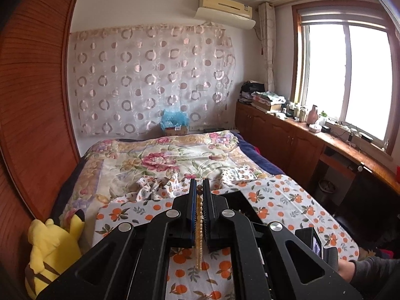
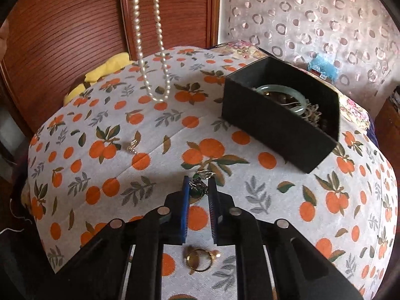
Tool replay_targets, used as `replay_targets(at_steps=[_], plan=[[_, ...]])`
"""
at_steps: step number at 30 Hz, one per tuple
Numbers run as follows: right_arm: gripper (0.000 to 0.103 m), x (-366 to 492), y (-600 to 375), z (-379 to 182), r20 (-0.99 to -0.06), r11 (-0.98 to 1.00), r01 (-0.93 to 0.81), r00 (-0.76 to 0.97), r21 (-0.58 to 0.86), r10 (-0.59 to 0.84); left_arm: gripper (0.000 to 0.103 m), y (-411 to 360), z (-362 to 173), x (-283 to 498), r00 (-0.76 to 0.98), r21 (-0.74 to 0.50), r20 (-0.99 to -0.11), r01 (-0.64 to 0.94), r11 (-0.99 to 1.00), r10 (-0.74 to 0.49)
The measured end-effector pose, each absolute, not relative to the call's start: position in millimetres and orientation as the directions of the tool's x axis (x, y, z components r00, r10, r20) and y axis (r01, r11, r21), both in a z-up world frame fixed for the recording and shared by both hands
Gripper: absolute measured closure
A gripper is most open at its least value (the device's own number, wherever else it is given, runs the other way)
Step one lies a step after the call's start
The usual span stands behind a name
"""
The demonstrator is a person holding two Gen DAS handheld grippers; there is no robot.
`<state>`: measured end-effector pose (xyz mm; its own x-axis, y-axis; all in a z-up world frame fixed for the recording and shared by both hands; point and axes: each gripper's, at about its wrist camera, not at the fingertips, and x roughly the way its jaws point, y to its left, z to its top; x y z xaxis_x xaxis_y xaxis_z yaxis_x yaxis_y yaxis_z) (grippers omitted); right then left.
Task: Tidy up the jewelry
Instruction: 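Lift the pearl necklace high with the left gripper and carry it over the box, then lower the pearl necklace into the black box and open the left gripper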
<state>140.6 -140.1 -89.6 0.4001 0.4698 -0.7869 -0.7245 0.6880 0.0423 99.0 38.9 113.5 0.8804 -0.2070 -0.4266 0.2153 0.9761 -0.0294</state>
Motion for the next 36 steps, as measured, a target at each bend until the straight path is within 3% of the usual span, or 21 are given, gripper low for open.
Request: replay_targets(at_steps=[17,36], plan=[[0.088,204.5,-188.8,-16.4,-0.684,0.747,-0.663,0.527,0.04,0.505,0.099,-7.1,159.4,147.7,0.895,-0.009,-0.353,0.288,0.958,-0.272],[0.087,248.3,-205.7,-46.8,-0.693,0.774,-0.622,0.508,0.116,0.512,0.099,-32.0,88.2,226.9,0.849,0.061,-0.487,0.265,0.962,-0.203]])
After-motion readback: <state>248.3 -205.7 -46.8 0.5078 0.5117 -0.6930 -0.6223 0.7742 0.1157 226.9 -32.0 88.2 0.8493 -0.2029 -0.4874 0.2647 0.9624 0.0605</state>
